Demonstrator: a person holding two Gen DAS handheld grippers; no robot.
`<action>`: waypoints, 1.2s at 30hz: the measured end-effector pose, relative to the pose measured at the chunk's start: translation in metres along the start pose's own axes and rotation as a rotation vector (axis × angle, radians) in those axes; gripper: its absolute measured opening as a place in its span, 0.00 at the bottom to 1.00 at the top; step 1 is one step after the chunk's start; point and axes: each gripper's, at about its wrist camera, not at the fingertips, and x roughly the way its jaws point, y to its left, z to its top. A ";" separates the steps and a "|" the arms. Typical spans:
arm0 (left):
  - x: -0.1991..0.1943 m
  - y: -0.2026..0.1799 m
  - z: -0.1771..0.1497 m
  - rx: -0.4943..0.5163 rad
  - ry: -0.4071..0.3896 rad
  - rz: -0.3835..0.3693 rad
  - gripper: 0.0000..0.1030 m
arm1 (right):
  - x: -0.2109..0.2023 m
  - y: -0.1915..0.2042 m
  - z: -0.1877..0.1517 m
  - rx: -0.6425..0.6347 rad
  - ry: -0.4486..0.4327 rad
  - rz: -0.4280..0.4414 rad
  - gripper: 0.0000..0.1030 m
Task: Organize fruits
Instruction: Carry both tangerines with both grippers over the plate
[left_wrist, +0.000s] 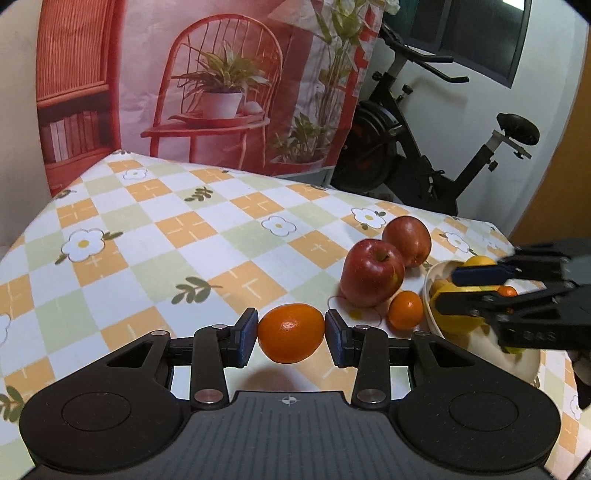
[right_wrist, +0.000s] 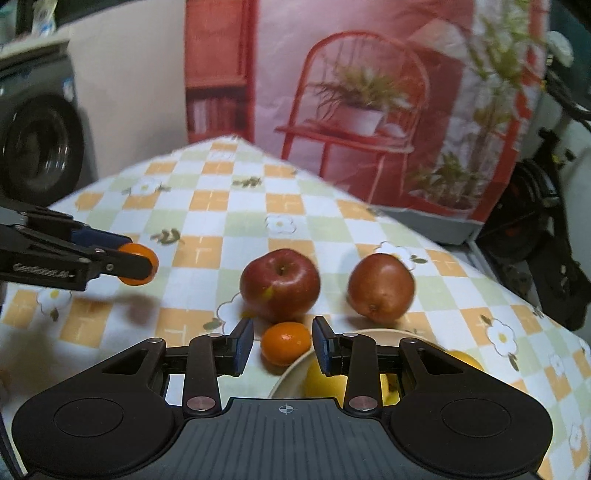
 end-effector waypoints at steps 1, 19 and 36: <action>0.000 0.001 -0.002 -0.005 0.001 -0.004 0.41 | 0.007 0.001 0.003 -0.014 0.024 0.001 0.35; 0.002 0.010 -0.010 -0.047 -0.010 -0.050 0.41 | 0.064 0.004 0.018 -0.089 0.236 0.000 0.41; 0.000 0.008 -0.008 -0.036 -0.008 -0.055 0.41 | 0.070 0.009 0.019 -0.114 0.250 -0.029 0.37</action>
